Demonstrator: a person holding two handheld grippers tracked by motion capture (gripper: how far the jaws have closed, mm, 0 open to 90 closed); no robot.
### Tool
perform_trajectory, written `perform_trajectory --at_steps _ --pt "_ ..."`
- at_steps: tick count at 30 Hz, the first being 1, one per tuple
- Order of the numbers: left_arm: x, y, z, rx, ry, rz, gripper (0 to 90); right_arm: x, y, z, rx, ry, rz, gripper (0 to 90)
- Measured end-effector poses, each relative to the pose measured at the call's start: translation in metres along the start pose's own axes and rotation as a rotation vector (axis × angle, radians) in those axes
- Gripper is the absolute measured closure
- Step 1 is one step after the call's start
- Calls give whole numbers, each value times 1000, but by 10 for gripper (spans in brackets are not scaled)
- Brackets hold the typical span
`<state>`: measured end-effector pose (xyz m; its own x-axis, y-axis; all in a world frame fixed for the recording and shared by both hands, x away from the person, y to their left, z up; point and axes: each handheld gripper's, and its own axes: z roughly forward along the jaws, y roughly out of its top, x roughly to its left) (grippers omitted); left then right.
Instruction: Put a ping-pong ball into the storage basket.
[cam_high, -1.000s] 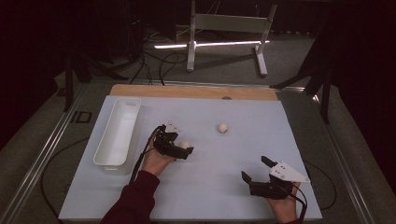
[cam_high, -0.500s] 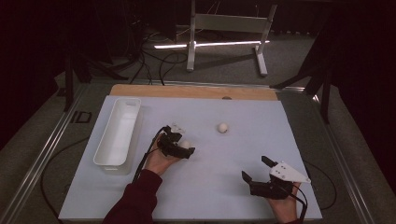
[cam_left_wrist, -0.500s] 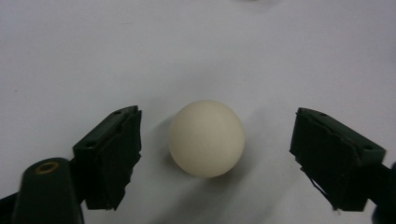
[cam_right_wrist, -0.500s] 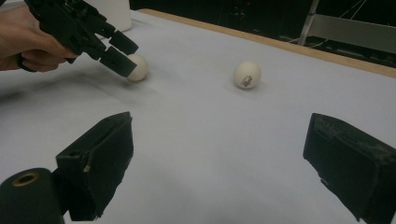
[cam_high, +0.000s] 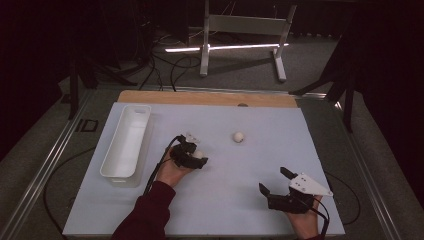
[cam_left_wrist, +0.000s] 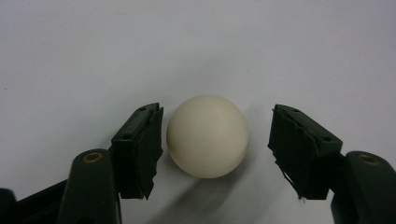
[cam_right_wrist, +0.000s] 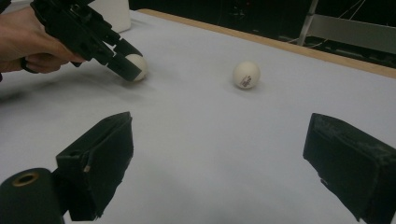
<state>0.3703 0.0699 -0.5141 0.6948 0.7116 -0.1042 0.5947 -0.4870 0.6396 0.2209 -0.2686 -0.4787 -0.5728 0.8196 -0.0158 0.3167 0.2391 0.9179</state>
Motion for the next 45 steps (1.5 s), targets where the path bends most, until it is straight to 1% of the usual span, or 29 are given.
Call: perform_trajectory --at_steps 2,4,5,6,7,12,15,16,19,23,27,30,36,38,45 --pt "0 0 2 9 0 2 364 0 0 0 0 0 -1 80" --pt "0 0 2 11 0 0 413 0 0 0 -1 1 0 80" --pt "0 0 2 11 -3 -3 413 0 0 0 -1 0 1 80" --pt "1 0 2 10 -8 -6 441 0 0 0 -3 0 -1 80" --pt "1 0 2 12 -8 -6 441 0 0 0 -3 0 -1 80" --pt "1 -1 3 24 -11 -2 505 0 0 0 -2 0 -3 80" --pt "1 -1 3 23 -6 2 509 0 0 -1 -4 -2 -1 80" --pt "0 -1 2 23 4 4 510 0 0 -1 -4 -2 1 80" --pt "0 0 1 13 1 -8 512 0 0 0 -4 -1 -1 80" --pt "2 2 -6 -12 -3 -11 512 1 0 0 -1 2 -1 80" --pt "2 4 -12 -24 8 -16 512 1 0 0 0 4 -2 80" --pt "1 4 -16 -22 2 -14 512 1 0 0 0 5 -2 80" --pt "0 5 -22 -14 10 0 512 1 0 1 1 5 -2 81" --pt "0 5 -24 -23 -1 -9 512 1 0 1 1 5 -3 81" --pt "-1 7 -36 -46 -14 -7 513 1 0 1 0 6 -4 80"
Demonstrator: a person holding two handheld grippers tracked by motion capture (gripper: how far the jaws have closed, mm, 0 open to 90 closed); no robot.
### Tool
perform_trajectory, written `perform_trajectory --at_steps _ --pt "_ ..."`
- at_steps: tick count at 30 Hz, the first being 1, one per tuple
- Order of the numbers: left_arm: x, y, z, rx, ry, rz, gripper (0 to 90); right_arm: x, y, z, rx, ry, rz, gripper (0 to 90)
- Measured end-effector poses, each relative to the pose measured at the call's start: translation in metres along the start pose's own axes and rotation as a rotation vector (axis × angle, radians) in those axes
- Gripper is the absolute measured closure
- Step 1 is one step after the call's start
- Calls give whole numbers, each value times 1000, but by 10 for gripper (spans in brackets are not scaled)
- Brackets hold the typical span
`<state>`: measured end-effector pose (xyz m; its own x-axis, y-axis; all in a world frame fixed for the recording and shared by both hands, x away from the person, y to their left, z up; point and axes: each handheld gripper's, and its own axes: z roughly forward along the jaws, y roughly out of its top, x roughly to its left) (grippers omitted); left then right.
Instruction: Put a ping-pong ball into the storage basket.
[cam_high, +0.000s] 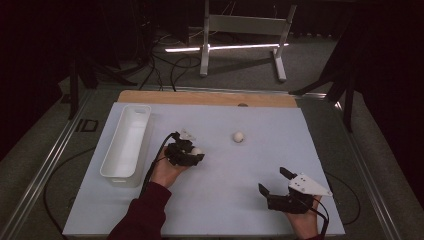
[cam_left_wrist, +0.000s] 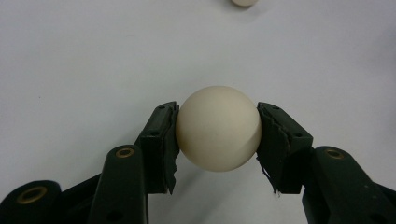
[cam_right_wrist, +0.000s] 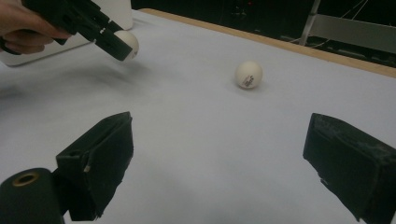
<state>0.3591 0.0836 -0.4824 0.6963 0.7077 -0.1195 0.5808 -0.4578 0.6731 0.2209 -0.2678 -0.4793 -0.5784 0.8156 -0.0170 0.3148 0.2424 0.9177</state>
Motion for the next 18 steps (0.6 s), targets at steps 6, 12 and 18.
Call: perform_trajectory --at_steps 6,12,18 --pt "0 1 -8 -9 -2 3 513 0 0 0 1 0 0 81" --pt "0 2 -15 -31 -13 -9 514 0 0 0 1 0 -1 81" --pt "1 3 -24 -54 -14 -17 514 0 0 0 1 0 -1 81"
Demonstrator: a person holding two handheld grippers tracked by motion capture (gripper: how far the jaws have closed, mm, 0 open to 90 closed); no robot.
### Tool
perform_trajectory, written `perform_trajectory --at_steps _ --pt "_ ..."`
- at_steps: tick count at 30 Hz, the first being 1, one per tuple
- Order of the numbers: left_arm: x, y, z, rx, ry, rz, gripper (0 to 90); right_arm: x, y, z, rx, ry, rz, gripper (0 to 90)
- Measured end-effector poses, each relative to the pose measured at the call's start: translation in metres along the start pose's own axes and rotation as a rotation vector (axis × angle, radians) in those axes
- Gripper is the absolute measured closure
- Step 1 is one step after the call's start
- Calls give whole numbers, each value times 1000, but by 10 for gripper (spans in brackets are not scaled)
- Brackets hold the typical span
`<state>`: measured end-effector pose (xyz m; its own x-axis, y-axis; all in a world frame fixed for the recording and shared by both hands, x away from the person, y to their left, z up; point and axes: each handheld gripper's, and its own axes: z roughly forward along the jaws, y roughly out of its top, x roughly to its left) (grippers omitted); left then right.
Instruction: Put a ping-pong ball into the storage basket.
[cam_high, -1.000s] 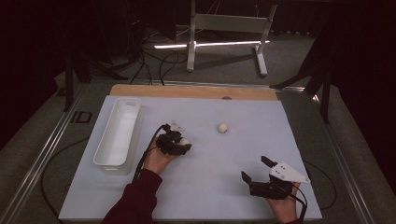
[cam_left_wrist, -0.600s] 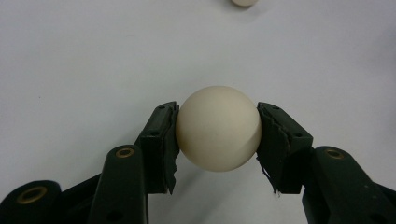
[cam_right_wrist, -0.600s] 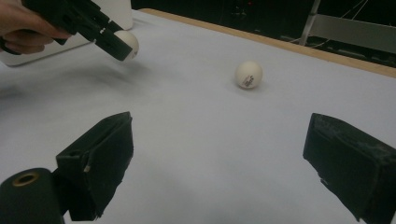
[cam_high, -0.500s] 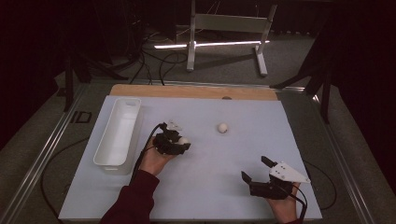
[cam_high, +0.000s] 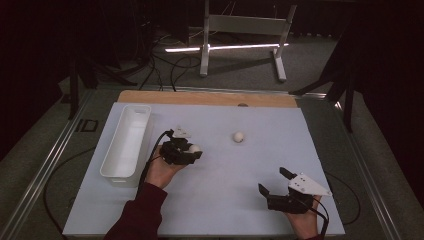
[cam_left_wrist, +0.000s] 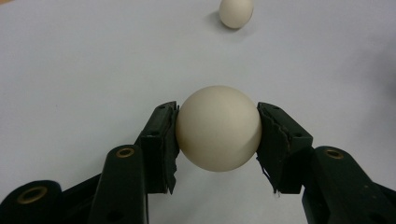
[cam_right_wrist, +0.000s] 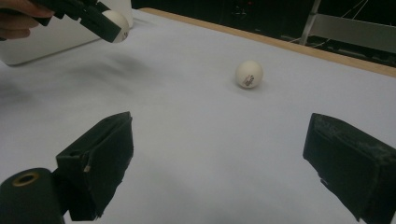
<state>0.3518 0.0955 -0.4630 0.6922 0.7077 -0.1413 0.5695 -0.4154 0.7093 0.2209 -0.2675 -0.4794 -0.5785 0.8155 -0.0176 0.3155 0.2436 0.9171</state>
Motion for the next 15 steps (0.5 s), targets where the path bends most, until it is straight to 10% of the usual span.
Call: perform_trajectory --at_steps 15 --pt "0 4 -13 -17 1 -12 513 0 1 -1 0 0 0 81"
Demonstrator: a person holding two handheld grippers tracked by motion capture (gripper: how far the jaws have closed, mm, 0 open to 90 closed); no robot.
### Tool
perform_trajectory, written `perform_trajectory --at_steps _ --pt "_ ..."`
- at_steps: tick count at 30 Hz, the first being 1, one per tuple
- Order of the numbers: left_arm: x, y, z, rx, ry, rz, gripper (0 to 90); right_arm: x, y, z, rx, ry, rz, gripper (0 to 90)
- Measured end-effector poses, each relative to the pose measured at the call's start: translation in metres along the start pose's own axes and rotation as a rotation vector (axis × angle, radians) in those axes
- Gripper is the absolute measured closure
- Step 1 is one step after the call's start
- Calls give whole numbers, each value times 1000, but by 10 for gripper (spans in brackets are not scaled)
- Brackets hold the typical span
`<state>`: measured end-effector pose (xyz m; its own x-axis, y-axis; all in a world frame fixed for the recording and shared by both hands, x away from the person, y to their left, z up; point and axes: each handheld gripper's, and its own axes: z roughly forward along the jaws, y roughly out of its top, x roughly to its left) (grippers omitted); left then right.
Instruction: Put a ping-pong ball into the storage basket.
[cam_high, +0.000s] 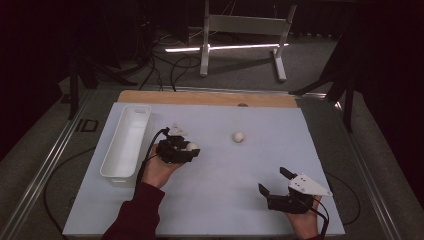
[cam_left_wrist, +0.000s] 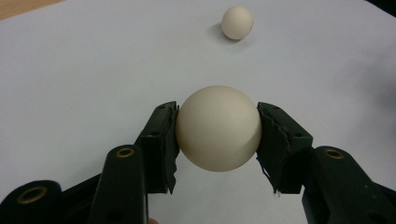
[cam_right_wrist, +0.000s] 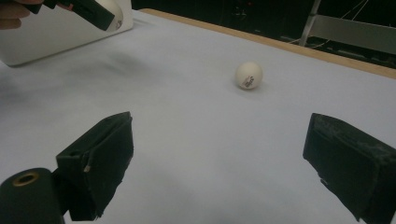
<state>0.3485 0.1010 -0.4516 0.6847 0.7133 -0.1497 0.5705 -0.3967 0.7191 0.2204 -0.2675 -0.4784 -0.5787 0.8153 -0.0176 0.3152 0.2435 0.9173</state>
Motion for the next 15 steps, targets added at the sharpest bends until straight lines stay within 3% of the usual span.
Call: perform_trajectory --at_steps 15 --pt "-3 8 -11 -6 -2 19 513 0 0 0 -2 2 0 81"
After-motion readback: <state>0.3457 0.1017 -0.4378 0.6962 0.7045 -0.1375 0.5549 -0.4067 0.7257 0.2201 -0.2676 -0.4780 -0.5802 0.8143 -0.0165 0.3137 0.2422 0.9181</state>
